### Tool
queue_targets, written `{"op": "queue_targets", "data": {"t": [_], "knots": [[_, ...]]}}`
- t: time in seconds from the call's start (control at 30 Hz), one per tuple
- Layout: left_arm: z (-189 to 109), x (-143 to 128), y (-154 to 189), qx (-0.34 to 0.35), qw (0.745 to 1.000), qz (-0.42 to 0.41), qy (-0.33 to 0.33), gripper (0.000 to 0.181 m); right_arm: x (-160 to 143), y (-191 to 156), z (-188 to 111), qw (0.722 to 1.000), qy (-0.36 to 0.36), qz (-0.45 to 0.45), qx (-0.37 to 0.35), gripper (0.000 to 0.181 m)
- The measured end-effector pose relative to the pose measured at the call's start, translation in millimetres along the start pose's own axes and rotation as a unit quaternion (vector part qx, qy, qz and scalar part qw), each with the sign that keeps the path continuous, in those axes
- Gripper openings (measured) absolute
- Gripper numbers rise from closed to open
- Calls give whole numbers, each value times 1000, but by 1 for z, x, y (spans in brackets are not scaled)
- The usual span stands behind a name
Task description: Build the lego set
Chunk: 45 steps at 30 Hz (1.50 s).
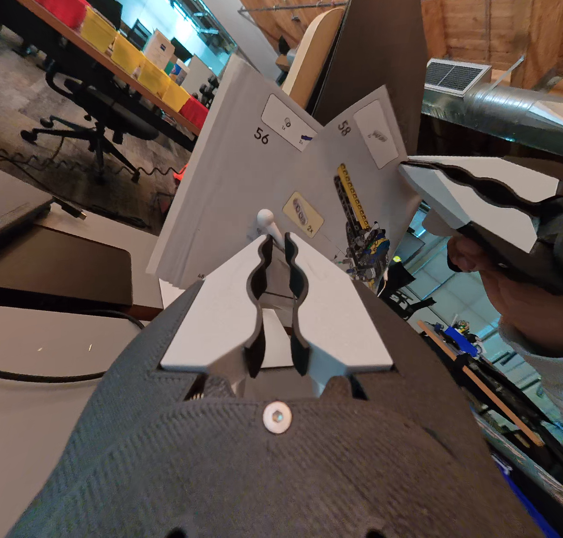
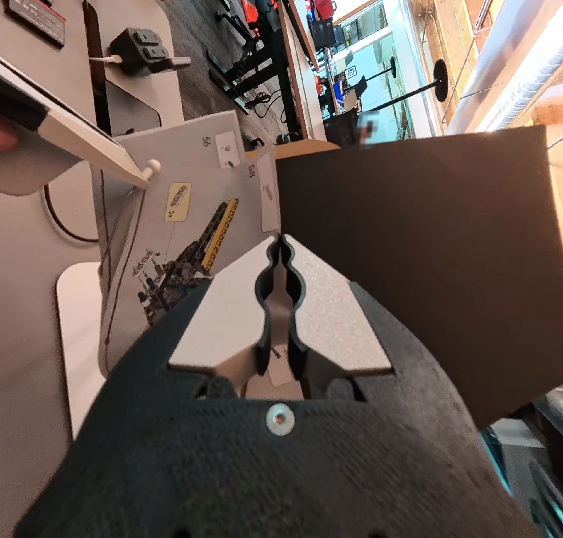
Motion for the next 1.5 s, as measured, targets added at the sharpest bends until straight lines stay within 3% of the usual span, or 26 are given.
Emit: {"op": "queue_targets", "data": {"t": [0.2, 0.7, 1.0, 1.23, 1.37, 1.5], "knots": [[-4, -4, 2, 12, 999, 33, 38, 5, 7, -11, 11, 1000, 8, -26, 10, 0], [0, -3, 2, -3, 999, 29, 13, 6, 23, -17, 44, 998, 12, -62, 25, 0], [4, -3, -2, 5, 1000, 20, -2, 7, 29, -12, 43, 998, 15, -61, 12, 7], [5, -2, -3, 8, 1000, 18, -7, 7, 39, -2, 18, 999, 24, -34, -14, 19], [5, -2, -3, 7, 1000, 11, -10, 7, 46, -5, -11, 995, 66, 76, 8, 19], [4, 0, -1, 15, 1000, 3, -11, 12, 56, -24, -60, 974, 116, 193, 29, 21]]}}
Point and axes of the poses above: each gripper's, where its closed fingertips meet, z out along the fingers, x out of its top, y = z × x across the jaws, the point moved 7 cm from there along -z, back along the fingers, and after that the axes turned 13 degrees about x, right-handed, at the moved point
